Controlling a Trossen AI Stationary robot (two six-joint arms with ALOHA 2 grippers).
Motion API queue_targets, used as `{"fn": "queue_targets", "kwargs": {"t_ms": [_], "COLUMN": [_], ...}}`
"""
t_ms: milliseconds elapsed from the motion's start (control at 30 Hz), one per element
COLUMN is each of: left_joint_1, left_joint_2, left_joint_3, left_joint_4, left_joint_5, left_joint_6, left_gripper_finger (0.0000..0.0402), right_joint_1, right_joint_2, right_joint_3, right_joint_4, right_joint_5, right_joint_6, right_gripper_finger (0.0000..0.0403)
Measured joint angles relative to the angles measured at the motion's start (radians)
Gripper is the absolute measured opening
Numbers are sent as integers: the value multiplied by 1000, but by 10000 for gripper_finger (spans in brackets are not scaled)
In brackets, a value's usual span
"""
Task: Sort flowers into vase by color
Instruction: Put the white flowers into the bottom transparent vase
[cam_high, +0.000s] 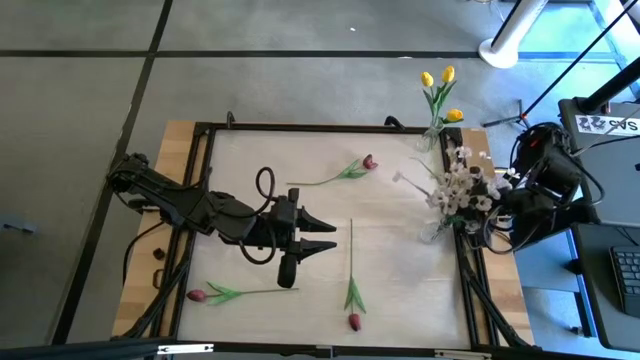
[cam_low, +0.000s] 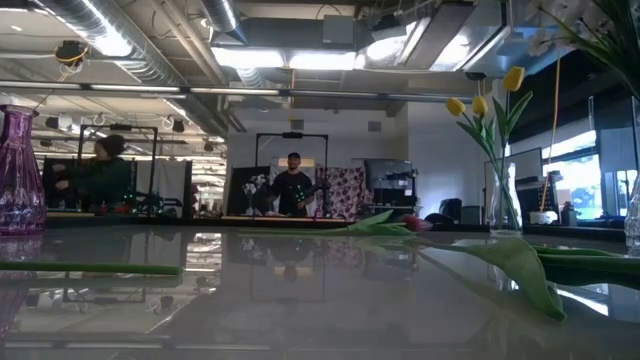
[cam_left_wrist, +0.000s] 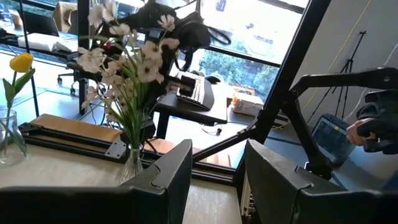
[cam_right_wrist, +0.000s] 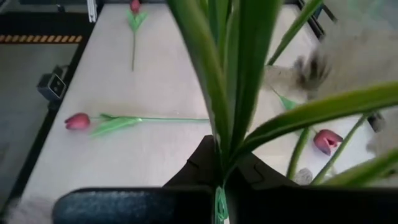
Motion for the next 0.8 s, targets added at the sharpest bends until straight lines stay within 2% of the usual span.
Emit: {"fn": "queue_targets", "kwargs": {"t_ms": [500,800], "left_joint_1": [0,0], "left_joint_2": [0,0], "left_joint_3": [0,0], "left_joint_4": [0,2], "left_joint_5": [0,0], "left_joint_6": [-5,-4], "left_gripper_finger": [144,144], "right_joint_1": [0,-1], "right_joint_2": [-169,-175], "right_joint_3": [-224,-185], "right_joint_4": [95,147], "right_joint_5": [-40,-64], "right_joint_6": [-6,-80], "right_gripper_finger": [5,4]}}
